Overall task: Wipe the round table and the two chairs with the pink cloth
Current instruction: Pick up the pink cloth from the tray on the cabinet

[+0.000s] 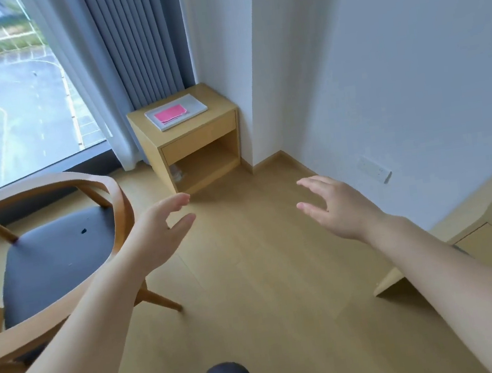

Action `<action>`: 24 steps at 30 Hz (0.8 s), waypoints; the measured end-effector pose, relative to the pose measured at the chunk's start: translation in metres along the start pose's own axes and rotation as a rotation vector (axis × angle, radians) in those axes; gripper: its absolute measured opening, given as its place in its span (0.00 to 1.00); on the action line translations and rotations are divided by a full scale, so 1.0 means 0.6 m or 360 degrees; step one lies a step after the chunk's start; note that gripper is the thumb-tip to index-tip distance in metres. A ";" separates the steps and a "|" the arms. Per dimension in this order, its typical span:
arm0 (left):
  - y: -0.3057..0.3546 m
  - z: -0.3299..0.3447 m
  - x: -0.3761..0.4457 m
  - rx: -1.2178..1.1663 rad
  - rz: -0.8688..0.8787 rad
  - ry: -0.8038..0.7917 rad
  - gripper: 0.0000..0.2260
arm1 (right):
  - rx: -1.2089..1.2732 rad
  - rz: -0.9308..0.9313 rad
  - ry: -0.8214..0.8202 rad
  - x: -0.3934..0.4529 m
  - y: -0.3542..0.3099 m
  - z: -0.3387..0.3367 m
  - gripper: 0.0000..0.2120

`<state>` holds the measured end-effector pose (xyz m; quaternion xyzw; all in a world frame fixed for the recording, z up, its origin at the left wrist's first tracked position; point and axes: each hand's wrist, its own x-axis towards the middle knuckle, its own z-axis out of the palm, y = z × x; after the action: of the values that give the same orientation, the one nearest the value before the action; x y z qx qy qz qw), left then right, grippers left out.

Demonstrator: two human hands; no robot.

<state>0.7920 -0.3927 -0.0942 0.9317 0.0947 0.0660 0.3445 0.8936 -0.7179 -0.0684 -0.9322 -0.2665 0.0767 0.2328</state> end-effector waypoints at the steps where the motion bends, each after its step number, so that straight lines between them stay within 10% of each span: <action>1: 0.005 0.003 0.008 -0.0027 -0.0041 0.0020 0.20 | 0.0021 -0.0028 -0.0009 0.021 0.013 -0.007 0.25; 24: -0.092 0.030 0.510 -0.0178 -0.0203 0.0022 0.16 | 0.0244 -0.0159 -0.0029 0.602 0.137 -0.031 0.22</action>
<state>1.0860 -0.2952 -0.1260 0.9025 0.1526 0.0556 0.3988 1.2421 -0.5945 -0.0982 -0.8964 -0.3082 0.0937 0.3045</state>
